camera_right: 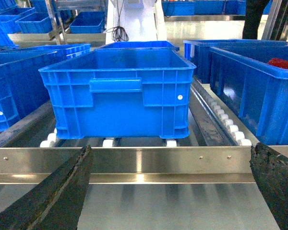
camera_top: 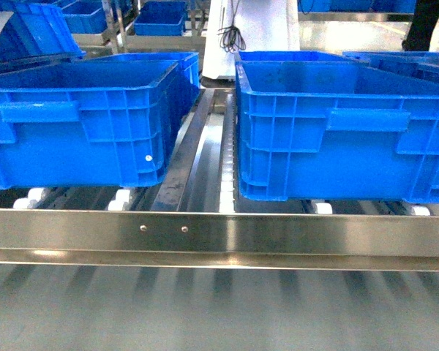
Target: Sort blue parts and orange caps into right shelf containers
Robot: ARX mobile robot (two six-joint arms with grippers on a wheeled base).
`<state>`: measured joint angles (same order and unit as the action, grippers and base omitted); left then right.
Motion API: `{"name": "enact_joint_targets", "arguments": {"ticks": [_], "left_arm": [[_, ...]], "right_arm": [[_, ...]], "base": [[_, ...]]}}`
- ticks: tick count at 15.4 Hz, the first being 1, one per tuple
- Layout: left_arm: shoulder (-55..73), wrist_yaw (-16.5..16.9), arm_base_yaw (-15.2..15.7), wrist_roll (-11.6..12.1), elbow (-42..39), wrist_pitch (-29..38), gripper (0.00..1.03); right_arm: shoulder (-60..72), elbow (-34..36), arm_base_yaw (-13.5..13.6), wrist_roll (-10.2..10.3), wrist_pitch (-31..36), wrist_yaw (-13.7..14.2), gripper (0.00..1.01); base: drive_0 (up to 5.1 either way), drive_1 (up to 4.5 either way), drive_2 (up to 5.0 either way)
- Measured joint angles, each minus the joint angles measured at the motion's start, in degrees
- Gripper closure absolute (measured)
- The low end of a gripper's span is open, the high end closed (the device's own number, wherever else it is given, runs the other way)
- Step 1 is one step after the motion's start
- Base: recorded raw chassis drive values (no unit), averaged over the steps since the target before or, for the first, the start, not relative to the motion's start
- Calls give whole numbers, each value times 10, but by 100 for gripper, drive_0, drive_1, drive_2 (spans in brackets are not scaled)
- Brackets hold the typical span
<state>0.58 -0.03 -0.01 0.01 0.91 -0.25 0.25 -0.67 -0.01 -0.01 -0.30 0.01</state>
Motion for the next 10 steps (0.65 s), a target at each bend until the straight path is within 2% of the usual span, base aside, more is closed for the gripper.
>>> {"name": "enact_joint_targets", "arguments": {"ticks": [10], "left_arm": [[0, 0, 0, 0, 0, 0, 5]], "right_arm": [[0, 0, 0, 0, 0, 0, 3]], "base": [[0, 0, 0]]}}
